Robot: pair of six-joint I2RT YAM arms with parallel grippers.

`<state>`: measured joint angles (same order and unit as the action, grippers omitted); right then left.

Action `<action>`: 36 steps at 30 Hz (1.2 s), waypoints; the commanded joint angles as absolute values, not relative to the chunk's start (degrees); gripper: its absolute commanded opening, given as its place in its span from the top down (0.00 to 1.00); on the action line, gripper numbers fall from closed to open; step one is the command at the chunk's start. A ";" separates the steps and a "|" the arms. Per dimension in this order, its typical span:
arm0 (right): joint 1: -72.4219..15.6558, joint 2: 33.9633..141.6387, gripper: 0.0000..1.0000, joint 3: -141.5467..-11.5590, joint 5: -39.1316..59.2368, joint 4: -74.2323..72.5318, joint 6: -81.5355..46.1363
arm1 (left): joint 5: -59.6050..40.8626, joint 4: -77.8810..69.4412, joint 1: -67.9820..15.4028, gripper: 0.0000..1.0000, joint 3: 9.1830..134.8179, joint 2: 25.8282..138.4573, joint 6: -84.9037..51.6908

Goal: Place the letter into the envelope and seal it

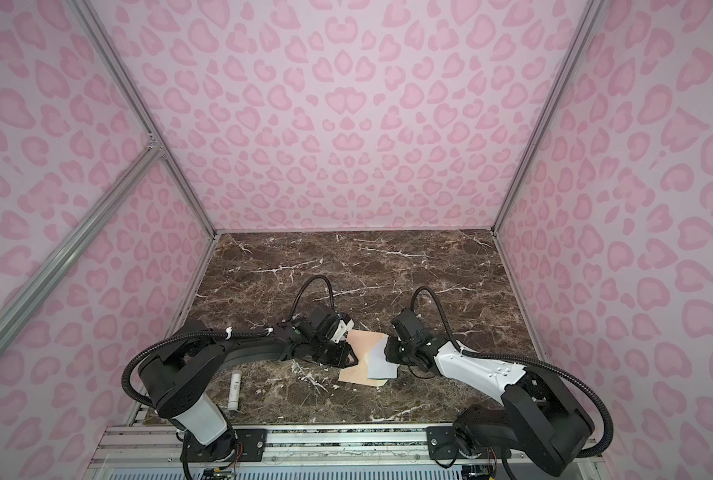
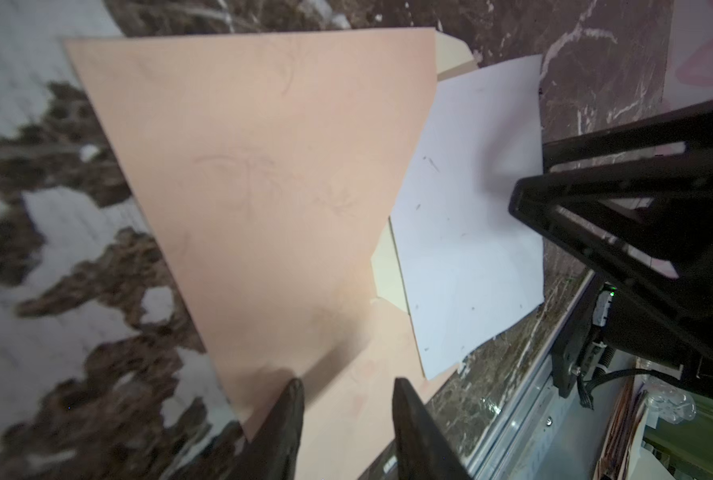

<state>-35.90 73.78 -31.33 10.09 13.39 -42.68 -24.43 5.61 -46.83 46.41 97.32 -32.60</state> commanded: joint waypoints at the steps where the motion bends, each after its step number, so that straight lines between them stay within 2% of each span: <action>1: -35.86 73.41 0.61 -31.46 11.90 14.46 -43.35 | -19.07 15.12 -46.82 0.60 45.79 98.36 -32.44; 14: -34.28 67.22 0.53 -29.02 13.77 20.65 -48.50 | -19.07 15.50 -46.80 0.60 46.32 98.61 -32.17; 24: -34.32 62.23 0.61 -23.73 19.11 16.33 -55.69 | -19.35 15.19 -46.80 0.60 46.56 99.32 -32.17; 36: -34.75 61.22 0.64 -19.77 21.94 11.59 -60.93 | -19.33 14.78 -46.80 0.60 46.39 99.32 -32.26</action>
